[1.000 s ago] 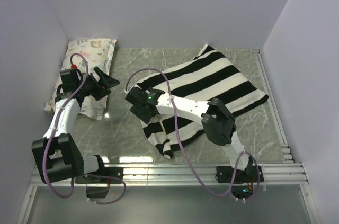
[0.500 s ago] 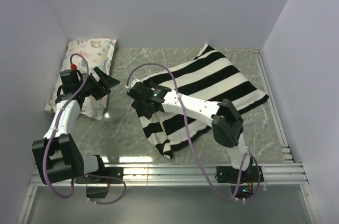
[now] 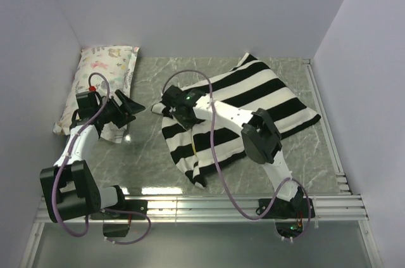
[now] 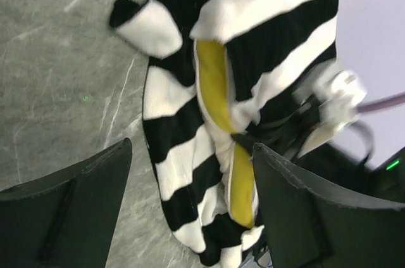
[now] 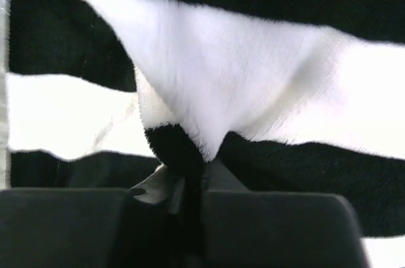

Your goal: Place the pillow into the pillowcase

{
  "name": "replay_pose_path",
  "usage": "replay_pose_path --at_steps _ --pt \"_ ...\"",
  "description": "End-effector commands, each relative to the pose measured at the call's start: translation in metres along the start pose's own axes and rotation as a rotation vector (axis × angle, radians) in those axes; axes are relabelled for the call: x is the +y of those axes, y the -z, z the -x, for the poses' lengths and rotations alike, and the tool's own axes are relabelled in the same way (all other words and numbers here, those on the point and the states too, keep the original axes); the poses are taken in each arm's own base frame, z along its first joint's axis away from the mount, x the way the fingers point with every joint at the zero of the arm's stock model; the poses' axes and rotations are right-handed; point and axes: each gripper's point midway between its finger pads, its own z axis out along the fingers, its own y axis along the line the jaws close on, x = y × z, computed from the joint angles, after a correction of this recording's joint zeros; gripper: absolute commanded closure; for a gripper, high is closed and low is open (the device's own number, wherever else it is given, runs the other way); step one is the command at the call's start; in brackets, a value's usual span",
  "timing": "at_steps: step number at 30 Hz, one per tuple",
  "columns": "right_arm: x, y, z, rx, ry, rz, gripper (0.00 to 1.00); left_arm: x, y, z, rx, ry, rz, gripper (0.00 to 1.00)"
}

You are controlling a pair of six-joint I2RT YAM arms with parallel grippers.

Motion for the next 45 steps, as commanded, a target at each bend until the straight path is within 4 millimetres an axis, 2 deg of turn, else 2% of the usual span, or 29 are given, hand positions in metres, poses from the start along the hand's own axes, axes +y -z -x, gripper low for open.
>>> replay_pose_path --at_steps 1,2,3,5,8,9,10,11,12,16,17,18,21,23,24,26,29,32,33,35,37,38,39,40,42,44,45 --pt "-0.020 0.046 0.038 -0.136 -0.115 0.139 1.00 -0.010 0.000 -0.001 -0.003 -0.080 -0.062 0.19" --pt "-0.018 0.065 0.043 -0.190 -0.116 0.211 1.00 -0.012 -0.001 -0.004 0.004 -0.092 -0.072 0.19" --pt "-0.015 0.075 0.044 -0.214 -0.119 0.262 1.00 -0.018 -0.003 -0.010 0.018 -0.117 -0.085 0.19" --pt "-0.017 0.085 0.045 -0.257 -0.143 0.347 1.00 -0.022 -0.006 -0.019 0.037 -0.144 -0.088 0.19" --pt "-0.024 0.111 0.053 -0.314 -0.198 0.455 1.00 -0.035 -0.017 -0.040 0.076 -0.171 -0.115 0.21" --pt "-0.025 0.116 0.056 -0.330 -0.217 0.485 1.00 -0.042 -0.024 -0.053 0.108 -0.186 -0.131 0.22" --pt "-0.027 0.119 0.058 -0.340 -0.255 0.506 1.00 -0.043 -0.027 -0.056 0.110 -0.171 -0.127 0.23" --pt "-0.029 0.122 0.061 -0.358 -0.271 0.519 1.00 -0.052 -0.034 -0.061 0.118 -0.190 -0.151 0.25" --pt "-0.030 0.127 0.062 -0.363 -0.283 0.558 1.00 -0.055 -0.043 -0.074 0.157 -0.186 -0.148 0.26" --pt "-0.033 0.135 0.065 -0.373 -0.341 0.626 1.00 -0.085 -0.067 -0.078 0.158 -0.166 -0.222 0.23" --pt "-0.033 0.136 0.066 -0.377 -0.353 0.639 1.00 -0.087 -0.074 -0.080 0.168 -0.152 -0.235 0.23" --pt "-0.036 0.137 0.066 -0.380 -0.365 0.649 1.00 -0.101 -0.078 -0.078 0.141 -0.172 -0.288 0.22" --pt "-0.031 0.149 0.068 -0.386 -0.376 0.727 1.00 -0.115 -0.095 -0.086 0.143 -0.146 -0.318 0.21" --pt "-0.028 0.161 0.071 -0.405 -0.378 0.780 1.00 -0.108 -0.113 -0.093 0.163 -0.106 -0.282 0.22" --pt "-0.027 0.166 0.073 -0.413 -0.373 0.795 1.00 -0.117 -0.118 -0.096 0.166 -0.093 -0.310 0.23" --pt "-0.025 0.178 0.075 -0.433 -0.363 0.833 1.00 -0.122 -0.133 -0.103 0.179 -0.093 -0.303 0.24" --pt "-0.026 0.187 0.077 -0.454 -0.352 0.837 1.00 -0.122 -0.146 -0.108 0.191 -0.060 -0.299 0.26" --pt "-0.036 0.185 0.077 -0.464 -0.364 0.809 1.00 -0.132 -0.141 -0.103 0.188 -0.046 -0.335 0.26" --pt "-0.040 0.182 0.076 -0.461 -0.376 0.801 1.00 -0.128 -0.136 -0.101 0.186 -0.044 -0.341 0.26" --pt "-0.046 0.175 0.072 -0.450 -0.397 0.792 1.00 -0.138 -0.118 -0.093 0.168 -0.067 -0.387 0.26" --pt "-0.056 0.174 0.072 -0.452 -0.426 0.797 1.00 -0.128 -0.105 -0.091 0.169 -0.096 -0.377 0.26" --pt "-0.059 0.175 0.074 -0.462 -0.429 0.805 1.00 -0.132 -0.094 -0.086 0.152 -0.115 -0.386 0.26" --pt "-0.065 0.178 0.076 -0.473 -0.439 0.811 1.00 -0.117 -0.091 -0.089 0.162 -0.100 -0.337 0.26" --pt "-0.064 0.182 0.077 -0.476 -0.440 0.836 1.00 -0.114 -0.088 -0.091 0.163 -0.121 -0.333 0.26" --pt "-0.064 0.185 0.081 -0.497 -0.427 0.857 1.00 -0.105 -0.088 -0.095 0.167 -0.128 -0.302 0.26" --pt "-0.060 0.193 0.083 -0.510 -0.413 0.907 1.00 -0.098 -0.096 -0.097 0.172 -0.110 -0.277 0.26" --pt "-0.057 0.195 0.083 -0.506 -0.408 0.930 1.00 -0.105 -0.100 -0.092 0.162 -0.118 -0.277 0.26"
